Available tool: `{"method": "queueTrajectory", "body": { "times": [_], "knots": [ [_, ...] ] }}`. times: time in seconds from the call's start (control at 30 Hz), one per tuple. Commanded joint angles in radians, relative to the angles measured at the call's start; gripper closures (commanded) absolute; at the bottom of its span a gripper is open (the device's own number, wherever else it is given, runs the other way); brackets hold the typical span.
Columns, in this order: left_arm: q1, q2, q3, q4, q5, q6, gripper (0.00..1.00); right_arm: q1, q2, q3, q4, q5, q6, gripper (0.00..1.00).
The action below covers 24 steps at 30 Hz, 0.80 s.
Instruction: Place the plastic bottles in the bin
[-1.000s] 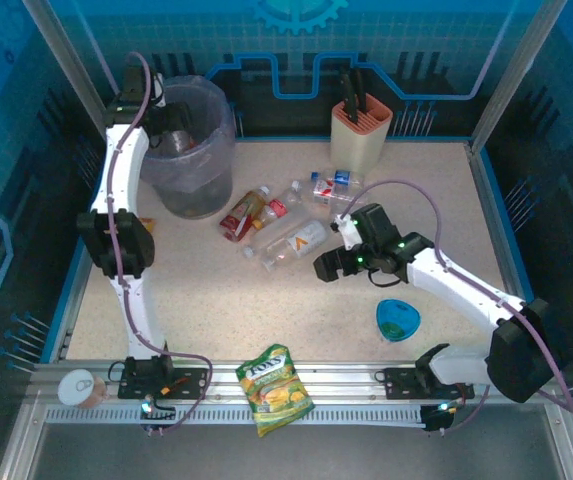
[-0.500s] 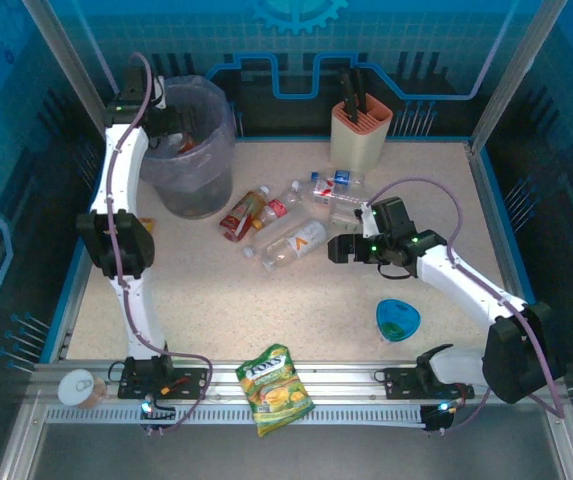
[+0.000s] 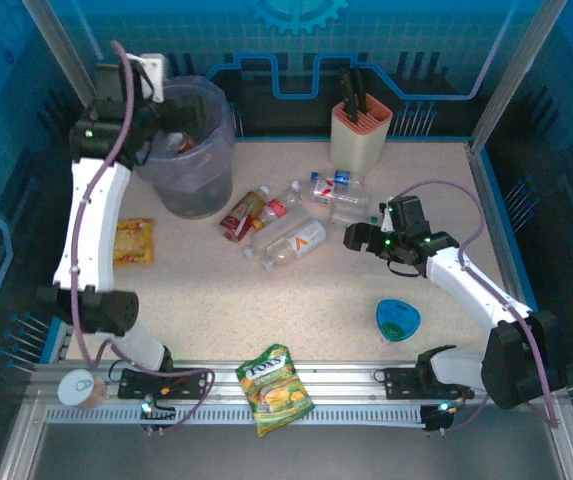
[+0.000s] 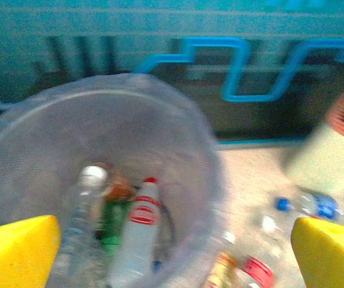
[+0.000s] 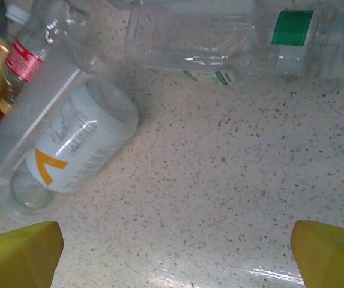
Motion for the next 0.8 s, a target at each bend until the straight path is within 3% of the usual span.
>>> {"method": "queueTrajectory", "body": {
  "times": [0.0,0.1,0.33,0.53,0.77],
  "knots": [
    [-0.122,-0.075,-0.178,-0.004,0.018,0.042,0.01,-0.079,-0.044,-0.006,0.058,-0.250,-0.037,0.01],
    [-0.243,-0.122,-0.328,0.022,0.002,0.036,0.01,-0.119,-0.102,-0.059,0.112,-0.353,-0.031,0.01],
    [-0.434,-0.060,-0.587,0.180,-0.009,-0.016,0.01,-0.171,-0.167,-0.113,0.112,-0.401,-0.019,0.04],
    [-0.510,0.149,-0.637,0.307,0.019,-0.040,0.01,-0.180,-0.197,-0.128,0.087,-0.412,-0.026,0.04],
    [-0.517,0.276,-0.642,0.351,0.003,-0.043,0.01,-0.202,-0.253,-0.148,0.044,-0.415,-0.052,0.04]
  ]
}}
